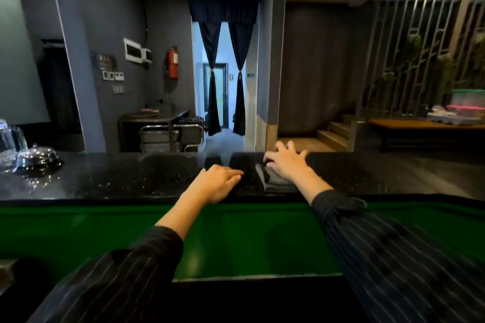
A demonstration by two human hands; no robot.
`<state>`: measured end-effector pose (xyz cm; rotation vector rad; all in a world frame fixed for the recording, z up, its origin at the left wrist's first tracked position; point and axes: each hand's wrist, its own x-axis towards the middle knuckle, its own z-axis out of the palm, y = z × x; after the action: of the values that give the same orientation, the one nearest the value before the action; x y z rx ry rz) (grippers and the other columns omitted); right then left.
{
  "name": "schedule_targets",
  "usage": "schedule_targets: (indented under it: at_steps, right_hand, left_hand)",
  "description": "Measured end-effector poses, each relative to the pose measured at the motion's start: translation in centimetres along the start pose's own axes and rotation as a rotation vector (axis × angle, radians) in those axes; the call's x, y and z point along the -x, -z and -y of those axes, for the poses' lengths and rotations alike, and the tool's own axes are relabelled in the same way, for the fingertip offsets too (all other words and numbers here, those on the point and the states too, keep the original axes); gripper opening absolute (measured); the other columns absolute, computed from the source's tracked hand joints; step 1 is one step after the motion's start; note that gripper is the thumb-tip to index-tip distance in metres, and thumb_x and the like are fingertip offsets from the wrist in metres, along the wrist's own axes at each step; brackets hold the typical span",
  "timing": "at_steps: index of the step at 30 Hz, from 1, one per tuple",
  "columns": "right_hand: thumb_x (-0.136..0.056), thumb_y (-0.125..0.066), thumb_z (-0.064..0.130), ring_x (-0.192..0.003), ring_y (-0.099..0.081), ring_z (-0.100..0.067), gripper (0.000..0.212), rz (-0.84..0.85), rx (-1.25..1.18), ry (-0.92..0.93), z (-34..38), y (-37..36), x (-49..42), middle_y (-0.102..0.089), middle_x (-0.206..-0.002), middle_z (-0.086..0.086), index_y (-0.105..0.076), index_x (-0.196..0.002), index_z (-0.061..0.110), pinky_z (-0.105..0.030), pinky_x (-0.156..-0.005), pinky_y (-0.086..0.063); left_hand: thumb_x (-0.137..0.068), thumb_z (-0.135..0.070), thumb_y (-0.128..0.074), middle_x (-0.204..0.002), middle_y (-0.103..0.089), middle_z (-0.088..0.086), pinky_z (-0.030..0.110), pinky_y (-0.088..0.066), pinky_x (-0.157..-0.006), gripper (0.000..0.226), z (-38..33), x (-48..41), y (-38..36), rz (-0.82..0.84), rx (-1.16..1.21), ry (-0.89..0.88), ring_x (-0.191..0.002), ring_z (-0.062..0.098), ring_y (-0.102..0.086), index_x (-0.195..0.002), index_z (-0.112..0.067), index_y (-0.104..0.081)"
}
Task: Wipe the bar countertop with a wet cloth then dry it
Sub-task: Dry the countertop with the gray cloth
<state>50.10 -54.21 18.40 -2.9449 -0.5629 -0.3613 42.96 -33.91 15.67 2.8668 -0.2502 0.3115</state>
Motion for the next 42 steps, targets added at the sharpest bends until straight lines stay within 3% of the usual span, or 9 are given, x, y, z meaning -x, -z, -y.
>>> schedule_targets:
  at_steps: [3, 6, 10, 13, 21, 30, 32, 37, 42]
  right_hand:
    - [-0.101, -0.044, 0.031, -0.139, -0.018, -0.040, 0.036, 0.004, -0.010, -0.065, 1.5, 0.4, -0.8, -0.031, -0.147, -0.014, -0.045, -0.137, 0.028, -0.071, -0.106, -0.021]
    - [-0.100, -0.027, 0.050, -0.145, -0.013, -0.043, 0.056, 0.192, -0.120, -0.185, 3.4, -0.3, 0.3, -0.019, -0.158, -0.018, -0.028, -0.150, 0.025, -0.065, -0.113, -0.014]
    - [-0.099, -0.012, 0.054, -0.150, -0.001, -0.034, 0.058, 0.309, -0.121, -0.130, 1.8, -1.1, 2.0, -0.002, -0.164, -0.006, -0.007, -0.154, 0.036, -0.062, -0.115, -0.003]
    - [-0.098, -0.013, 0.059, -0.151, -0.002, -0.027, 0.066, 0.318, -0.122, -0.184, -0.7, -0.7, 1.2, 0.000, -0.165, 0.001, -0.003, -0.155, 0.030, -0.060, -0.116, -0.002]
    - [-0.098, -0.015, 0.056, -0.151, -0.006, -0.029, 0.068, 0.272, -0.061, -0.277, 0.8, -3.1, -7.2, -0.006, -0.164, -0.004, -0.010, -0.156, 0.020, -0.055, -0.119, -0.008]
    - [-0.102, -0.022, 0.046, -0.151, -0.003, -0.030, 0.060, 0.396, -0.078, 0.114, 3.7, -3.0, -7.9, -0.001, -0.165, -0.004, -0.005, -0.156, 0.024, -0.055, -0.120, -0.004]
    - [-0.103, -0.024, 0.044, -0.151, -0.003, -0.032, 0.059, 0.397, -0.098, 0.057, 0.9, -2.5, -8.1, -0.001, -0.164, -0.007, -0.007, -0.156, 0.024, -0.049, -0.120, -0.005]
    - [-0.098, -0.024, 0.056, -0.150, 0.001, -0.037, 0.063, 0.354, -0.085, -0.213, -1.6, -3.4, -10.8, 0.003, -0.164, -0.009, -0.009, -0.155, 0.032, -0.057, -0.117, -0.005]
    - [-0.097, -0.020, 0.058, -0.149, -0.006, -0.037, 0.065, 0.340, -0.061, -0.047, 5.6, -4.3, -11.4, -0.002, -0.164, -0.011, -0.010, -0.155, 0.032, -0.061, -0.117, -0.010]
  left_hand:
    - [-0.097, -0.046, -0.029, -0.146, -0.046, -0.002, 0.047, -0.034, -0.110, 0.041, 0.3, 0.3, 0.0, 0.041, 0.011, 0.010, -0.134, 0.026, -0.042, -0.134, -0.041, -0.046]
    - [-0.099, -0.041, -0.030, -0.148, -0.042, 0.001, 0.039, -0.031, -0.111, 0.040, 0.0, 0.3, 0.9, 0.070, 0.006, 0.011, -0.136, 0.026, -0.040, -0.136, -0.038, -0.045]
    - [-0.099, -0.044, -0.029, -0.150, -0.039, -0.005, 0.040, -0.029, -0.113, 0.040, 1.1, 0.3, 2.1, 0.151, 0.005, -0.017, -0.138, 0.021, -0.037, -0.137, -0.043, -0.042]
    - [-0.099, -0.044, -0.027, -0.154, -0.031, -0.006, 0.039, -0.023, -0.117, 0.043, 1.6, 1.1, 1.3, 0.131, -0.002, -0.069, -0.142, 0.017, -0.029, -0.141, -0.042, -0.035]
    - [-0.101, -0.039, -0.025, -0.156, -0.027, -0.006, 0.039, -0.024, -0.114, 0.043, 0.8, 1.2, 1.3, 0.110, -0.061, -0.079, -0.143, 0.019, -0.028, -0.144, -0.039, -0.032]
    - [-0.098, -0.036, -0.035, -0.148, -0.043, -0.005, 0.036, -0.036, -0.110, 0.038, 1.2, 1.5, 1.1, -0.020, 0.026, -0.015, -0.136, 0.019, -0.041, -0.135, -0.039, -0.048]
    - [-0.098, -0.035, -0.036, -0.147, -0.044, -0.005, 0.035, -0.036, -0.109, 0.038, 1.1, 1.4, 1.0, -0.040, 0.021, -0.018, -0.135, 0.018, -0.042, -0.134, -0.038, -0.049]
    - [-0.098, -0.037, -0.035, -0.144, -0.047, -0.012, 0.036, -0.040, -0.105, 0.038, 1.2, 0.8, 0.7, -0.075, -0.040, -0.010, -0.133, 0.016, -0.044, -0.132, -0.042, -0.049]
    - [-0.097, -0.035, -0.036, -0.143, -0.048, -0.012, 0.034, -0.045, -0.100, 0.037, 1.0, 0.7, 0.9, -0.067, -0.061, 0.006, -0.129, 0.017, -0.049, -0.130, -0.043, -0.051]
